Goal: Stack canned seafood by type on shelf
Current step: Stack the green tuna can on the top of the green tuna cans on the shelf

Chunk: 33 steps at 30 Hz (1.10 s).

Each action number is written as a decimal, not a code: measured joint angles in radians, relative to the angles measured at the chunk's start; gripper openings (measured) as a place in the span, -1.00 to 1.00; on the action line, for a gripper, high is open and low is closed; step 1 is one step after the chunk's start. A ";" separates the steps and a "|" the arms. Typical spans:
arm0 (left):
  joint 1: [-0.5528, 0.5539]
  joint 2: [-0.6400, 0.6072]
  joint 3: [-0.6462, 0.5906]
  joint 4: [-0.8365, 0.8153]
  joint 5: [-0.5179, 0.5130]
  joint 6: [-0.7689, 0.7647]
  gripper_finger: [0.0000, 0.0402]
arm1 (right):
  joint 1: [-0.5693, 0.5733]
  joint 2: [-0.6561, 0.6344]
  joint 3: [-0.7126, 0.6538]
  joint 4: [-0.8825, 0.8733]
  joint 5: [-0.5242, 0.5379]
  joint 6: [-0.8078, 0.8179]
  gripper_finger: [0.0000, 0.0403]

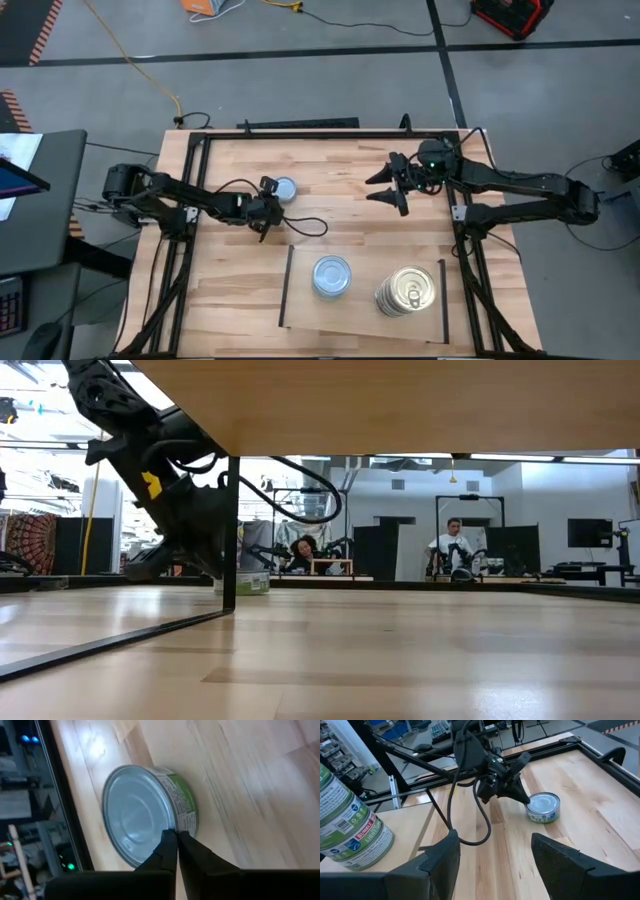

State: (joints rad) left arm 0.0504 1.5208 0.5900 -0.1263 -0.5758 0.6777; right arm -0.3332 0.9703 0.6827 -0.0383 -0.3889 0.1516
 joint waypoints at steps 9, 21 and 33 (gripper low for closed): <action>-0.027 -0.033 -0.003 -0.132 0.004 -0.168 -1.00 | 0.000 0.000 0.000 0.000 0.000 0.002 0.34; -0.037 -0.278 0.013 -0.315 0.070 -0.285 -1.00 | 0.000 0.000 0.000 0.001 0.000 0.016 0.34; -0.011 -0.499 0.017 -0.332 0.007 -0.422 -0.89 | 0.000 0.000 0.000 0.013 0.004 0.016 0.34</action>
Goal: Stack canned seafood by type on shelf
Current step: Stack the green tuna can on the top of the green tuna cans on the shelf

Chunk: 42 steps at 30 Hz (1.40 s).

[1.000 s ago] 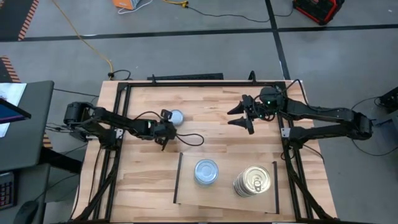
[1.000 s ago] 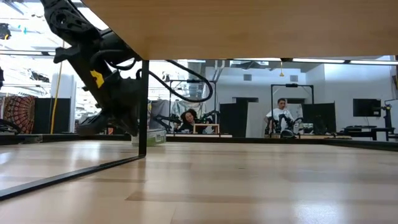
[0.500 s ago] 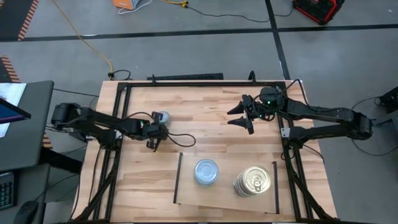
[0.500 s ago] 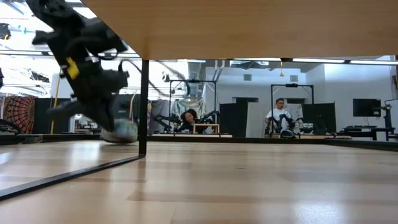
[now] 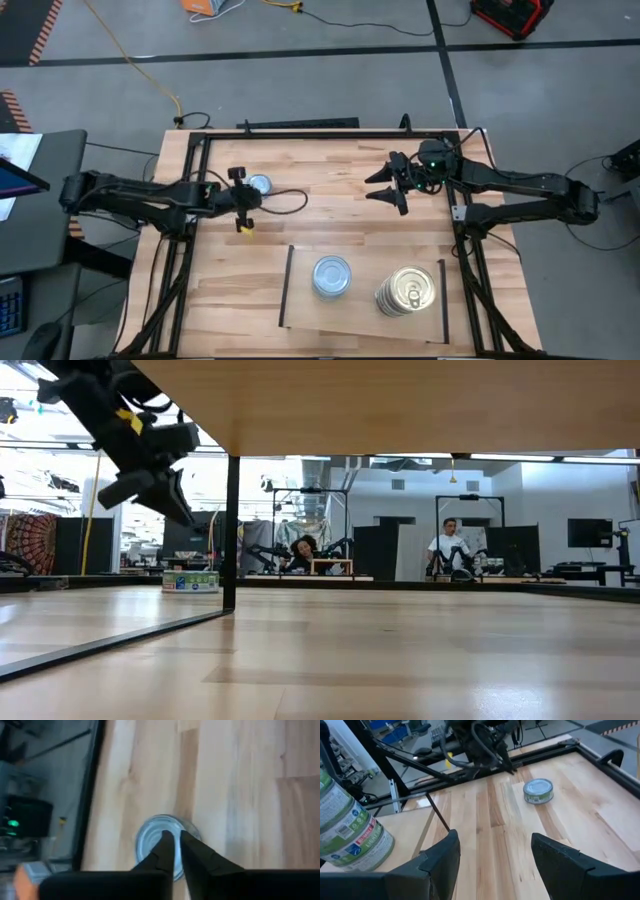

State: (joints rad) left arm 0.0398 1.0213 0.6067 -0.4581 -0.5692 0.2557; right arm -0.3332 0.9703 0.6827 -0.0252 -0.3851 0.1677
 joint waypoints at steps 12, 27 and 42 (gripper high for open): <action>0.329 0.092 0.000 0.090 0.219 -0.049 0.24 | 0.017 0.003 0.000 0.051 0.064 0.007 0.34; 0.561 0.073 0.000 0.115 0.509 -0.167 0.21 | 0.041 0.551 0.080 0.480 0.218 0.035 0.34; 0.567 0.005 -0.066 0.073 0.371 -0.305 0.21 | 0.072 1.079 0.437 0.681 0.207 0.156 0.34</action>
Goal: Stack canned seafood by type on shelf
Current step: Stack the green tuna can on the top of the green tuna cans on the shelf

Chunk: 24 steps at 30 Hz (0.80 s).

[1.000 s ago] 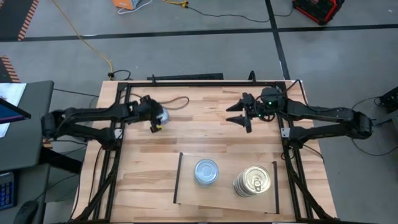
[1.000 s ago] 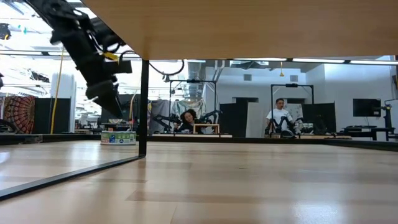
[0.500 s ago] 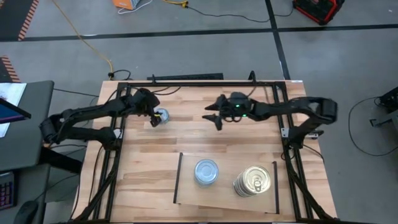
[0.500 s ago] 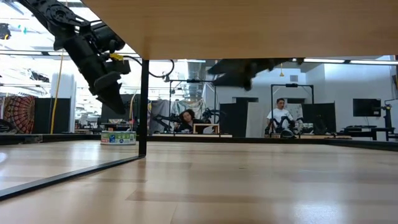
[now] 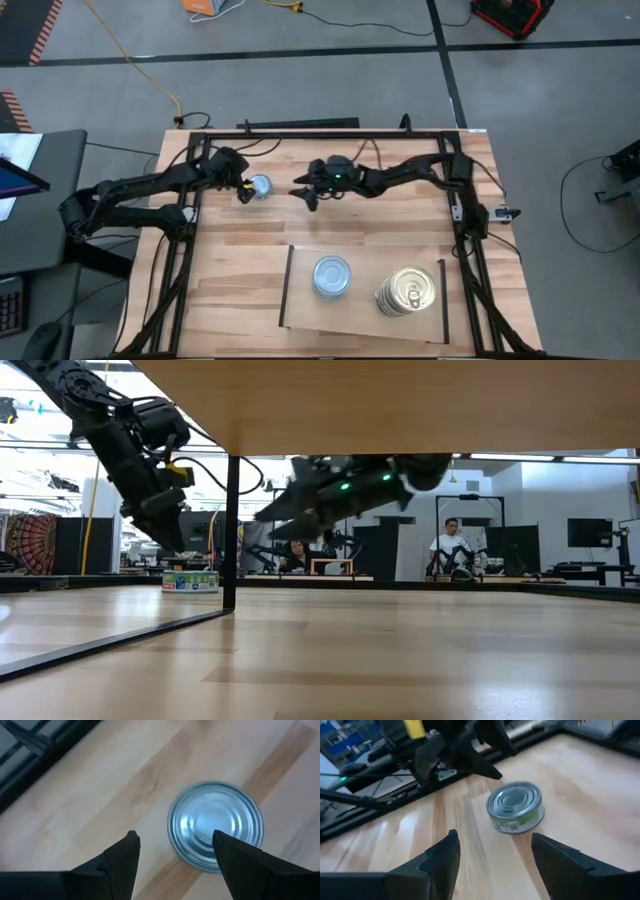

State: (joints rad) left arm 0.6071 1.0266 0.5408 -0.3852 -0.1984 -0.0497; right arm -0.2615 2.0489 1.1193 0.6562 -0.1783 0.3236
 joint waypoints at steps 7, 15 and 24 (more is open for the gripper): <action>0.000 0.000 -0.023 0.022 0.093 0.008 0.21 | -0.001 0.125 0.167 -0.190 -0.007 0.046 0.34; 0.030 0.005 -0.023 0.101 0.098 0.027 0.14 | 0.013 0.200 0.297 -0.217 -0.037 -0.131 0.34; 0.150 0.102 -0.023 0.169 0.206 -0.076 -0.12 | 0.066 0.199 0.361 -0.242 0.103 -0.333 0.34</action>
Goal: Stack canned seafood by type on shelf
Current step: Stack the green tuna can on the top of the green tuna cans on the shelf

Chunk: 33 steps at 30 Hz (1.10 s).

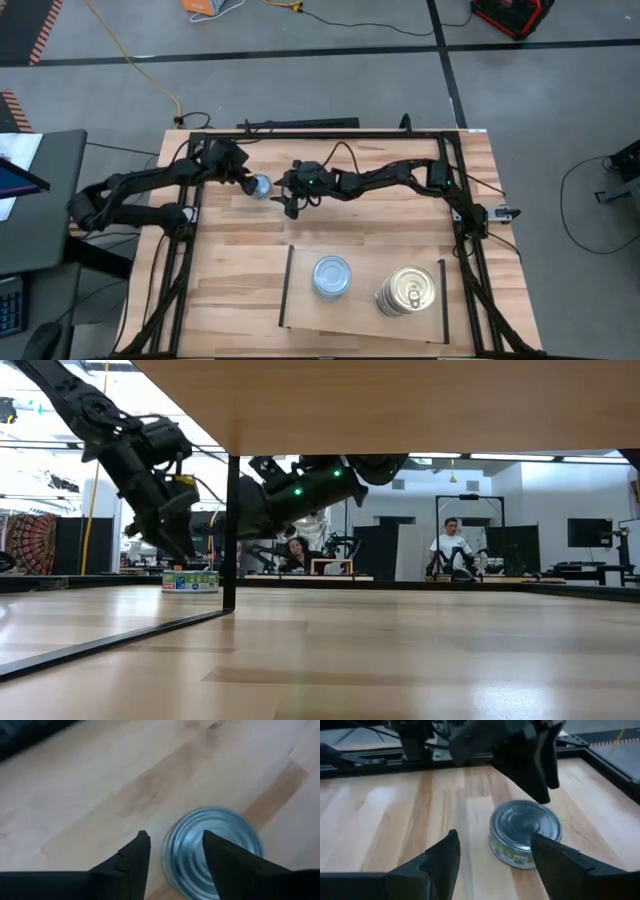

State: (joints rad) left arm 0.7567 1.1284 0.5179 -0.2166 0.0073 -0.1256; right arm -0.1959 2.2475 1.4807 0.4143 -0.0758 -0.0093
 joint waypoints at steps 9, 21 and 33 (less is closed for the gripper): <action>0.027 -0.014 0.000 -0.004 -0.006 0.001 -0.29 | -0.037 0.001 -0.001 -0.126 0.028 -0.019 0.34; 0.023 -0.008 0.001 -0.184 -0.295 0.061 -0.33 | -0.040 0.001 -0.001 -0.155 0.025 0.000 0.34; -0.077 0.140 0.001 -0.081 -0.156 0.131 -0.33 | -0.049 0.001 -0.001 -0.261 0.025 -0.003 0.34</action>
State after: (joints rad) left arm 0.6801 1.2682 0.5186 -0.2981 -0.1491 0.0053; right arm -0.2451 2.2486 1.4796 0.1533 -0.0505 -0.0120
